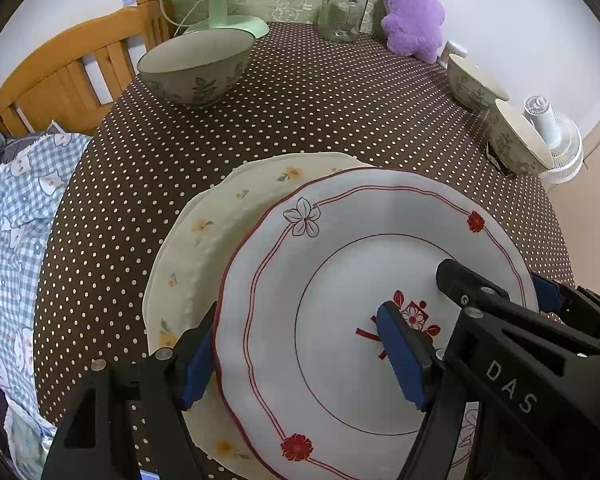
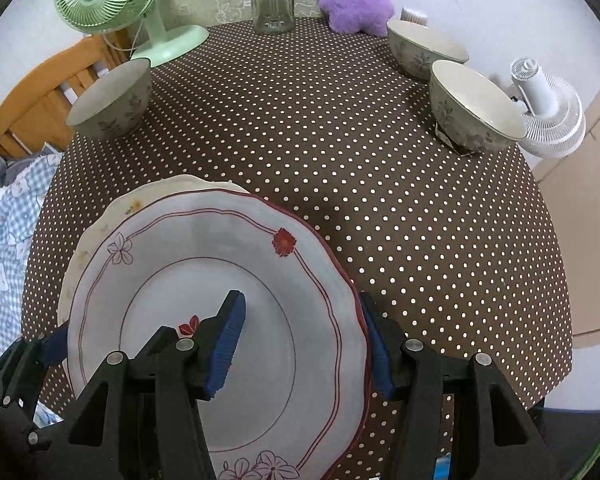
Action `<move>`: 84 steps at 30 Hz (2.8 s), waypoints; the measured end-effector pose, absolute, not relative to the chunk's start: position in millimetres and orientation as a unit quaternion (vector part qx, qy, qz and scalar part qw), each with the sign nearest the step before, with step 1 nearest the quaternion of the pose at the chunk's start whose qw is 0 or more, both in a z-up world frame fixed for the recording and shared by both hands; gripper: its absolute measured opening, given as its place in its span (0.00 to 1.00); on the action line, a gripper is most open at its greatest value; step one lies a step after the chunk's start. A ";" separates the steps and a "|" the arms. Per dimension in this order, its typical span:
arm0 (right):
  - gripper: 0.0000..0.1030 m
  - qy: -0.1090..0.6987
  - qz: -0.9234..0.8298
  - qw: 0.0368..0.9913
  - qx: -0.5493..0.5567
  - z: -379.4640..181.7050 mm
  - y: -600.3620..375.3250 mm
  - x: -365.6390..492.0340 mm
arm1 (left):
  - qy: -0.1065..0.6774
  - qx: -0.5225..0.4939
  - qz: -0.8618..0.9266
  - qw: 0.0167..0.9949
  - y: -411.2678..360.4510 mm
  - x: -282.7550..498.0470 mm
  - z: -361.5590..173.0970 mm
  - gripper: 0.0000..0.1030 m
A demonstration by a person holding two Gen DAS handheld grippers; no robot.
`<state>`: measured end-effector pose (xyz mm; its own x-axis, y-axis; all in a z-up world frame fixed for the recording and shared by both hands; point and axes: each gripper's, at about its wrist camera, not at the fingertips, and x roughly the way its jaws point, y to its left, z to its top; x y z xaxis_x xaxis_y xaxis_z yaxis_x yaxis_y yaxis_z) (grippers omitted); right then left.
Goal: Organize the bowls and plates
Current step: 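Carry the held white plate over the yellow-flowered plate stack, then lower the white plate onto the stack and open the left tool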
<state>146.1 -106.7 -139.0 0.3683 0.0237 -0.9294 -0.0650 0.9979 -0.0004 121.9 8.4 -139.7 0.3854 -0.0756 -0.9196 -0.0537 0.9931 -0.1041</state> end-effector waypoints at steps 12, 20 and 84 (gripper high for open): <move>0.58 0.574 0.032 0.818 -0.013 -150.6 -102.6 144.8 | 0.552 -0.033 0.016 0.833 5.6 119.5 -139.3 0.75; 0.59 0.589 0.043 0.807 -0.008 -143.9 -110.9 142.2 | 0.560 -0.031 0.010 0.828 6.5 120.7 -139.6 0.76; 0.76 0.495 0.049 0.866 0.053 -56.2 -208.4 139.2 | 0.465 -0.009 0.022 0.885 -41.9 132.9 -51.2 1.00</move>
<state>139.2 -208.4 -56.2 0.5042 0.1381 -0.8525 -0.0324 0.9895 0.1411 132.9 -41.9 -51.2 0.5668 0.0306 -0.8233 -0.0474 0.9989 0.0044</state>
